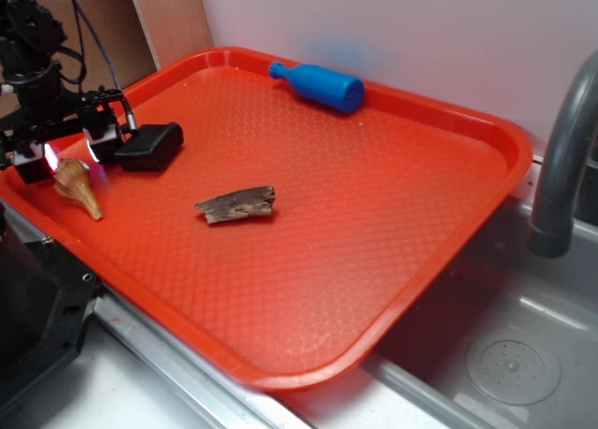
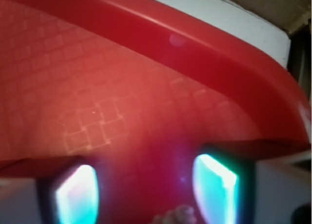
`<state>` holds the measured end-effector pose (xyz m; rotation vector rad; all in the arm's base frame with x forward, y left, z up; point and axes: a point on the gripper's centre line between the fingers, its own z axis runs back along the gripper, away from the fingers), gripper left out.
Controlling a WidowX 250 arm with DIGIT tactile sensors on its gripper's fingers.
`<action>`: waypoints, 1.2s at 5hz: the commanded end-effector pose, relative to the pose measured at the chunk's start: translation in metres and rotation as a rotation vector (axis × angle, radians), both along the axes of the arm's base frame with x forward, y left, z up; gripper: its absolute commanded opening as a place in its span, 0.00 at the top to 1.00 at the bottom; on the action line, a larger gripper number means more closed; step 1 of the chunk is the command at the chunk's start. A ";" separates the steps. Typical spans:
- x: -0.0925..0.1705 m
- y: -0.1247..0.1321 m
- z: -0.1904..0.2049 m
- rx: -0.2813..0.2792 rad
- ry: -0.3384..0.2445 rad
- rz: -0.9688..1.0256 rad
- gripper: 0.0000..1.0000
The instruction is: Grab the shell.
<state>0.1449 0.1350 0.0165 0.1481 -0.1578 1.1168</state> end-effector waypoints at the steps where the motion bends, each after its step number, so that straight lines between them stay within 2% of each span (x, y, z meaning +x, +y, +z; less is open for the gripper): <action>1: -0.010 -0.010 0.018 0.032 -0.005 -0.054 0.26; 2: -0.015 -0.012 0.043 0.089 -0.102 -0.122 0.00; 3: -0.025 -0.012 0.061 0.065 -0.208 -0.181 0.00; 5: -0.030 -0.019 0.040 -0.004 -0.128 -0.215 0.00; 6: -0.025 -0.026 0.027 -0.020 -0.089 -0.257 0.00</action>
